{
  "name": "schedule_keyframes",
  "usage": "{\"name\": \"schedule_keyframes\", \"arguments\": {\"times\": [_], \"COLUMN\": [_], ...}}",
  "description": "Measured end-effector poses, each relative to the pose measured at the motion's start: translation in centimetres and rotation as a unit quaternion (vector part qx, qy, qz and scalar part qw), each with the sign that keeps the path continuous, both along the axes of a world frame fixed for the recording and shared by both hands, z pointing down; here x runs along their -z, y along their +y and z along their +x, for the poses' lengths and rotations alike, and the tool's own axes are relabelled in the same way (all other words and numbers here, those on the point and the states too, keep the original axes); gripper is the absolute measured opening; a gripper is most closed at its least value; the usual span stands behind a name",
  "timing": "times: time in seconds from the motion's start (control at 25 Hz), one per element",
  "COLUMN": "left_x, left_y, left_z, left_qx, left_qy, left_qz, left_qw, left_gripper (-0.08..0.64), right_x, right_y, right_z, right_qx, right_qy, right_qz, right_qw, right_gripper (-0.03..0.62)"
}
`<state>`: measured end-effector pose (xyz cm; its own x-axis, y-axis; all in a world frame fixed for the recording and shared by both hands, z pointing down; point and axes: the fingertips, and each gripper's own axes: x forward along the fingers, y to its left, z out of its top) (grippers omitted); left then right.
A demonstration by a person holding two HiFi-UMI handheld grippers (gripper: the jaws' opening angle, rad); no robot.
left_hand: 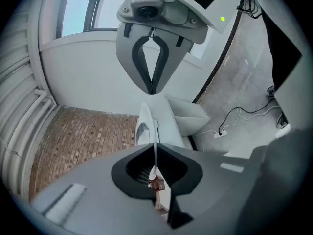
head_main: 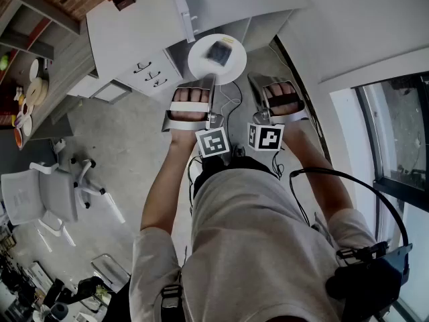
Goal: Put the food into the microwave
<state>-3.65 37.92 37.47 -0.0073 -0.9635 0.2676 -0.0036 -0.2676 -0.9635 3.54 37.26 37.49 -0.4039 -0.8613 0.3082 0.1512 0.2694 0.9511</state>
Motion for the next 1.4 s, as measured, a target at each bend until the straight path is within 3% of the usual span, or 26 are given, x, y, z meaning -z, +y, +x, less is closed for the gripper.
{"name": "schedule_keyframes", "arguments": {"times": [0.48,1.04,1.4], "left_x": [0.2,-0.1,-0.7], "left_y": [0.1,-0.1,-3.7], "left_z": [-0.4,0.3,1.5], "left_qx": [-0.019,-0.08,-0.065], "left_qy": [0.003,0.0,0.001], "left_qz": [0.0,0.0,-0.004], "left_qw": [0.9998,0.9968,0.9979], "left_gripper": [0.018,0.018,0.018], "right_x": [-0.5,-0.8,-1.1], "right_y": [0.4,1.1,-2.6], "right_z": [-0.1,-0.1,1.4], "right_qx": [-0.019,-0.077,-0.072], "right_qy": [-0.002,-0.003,-0.006], "right_qz": [0.003,-0.001,0.0], "right_qw": [1.0,0.997,0.997], "right_gripper": [0.01,0.01,0.009]}}
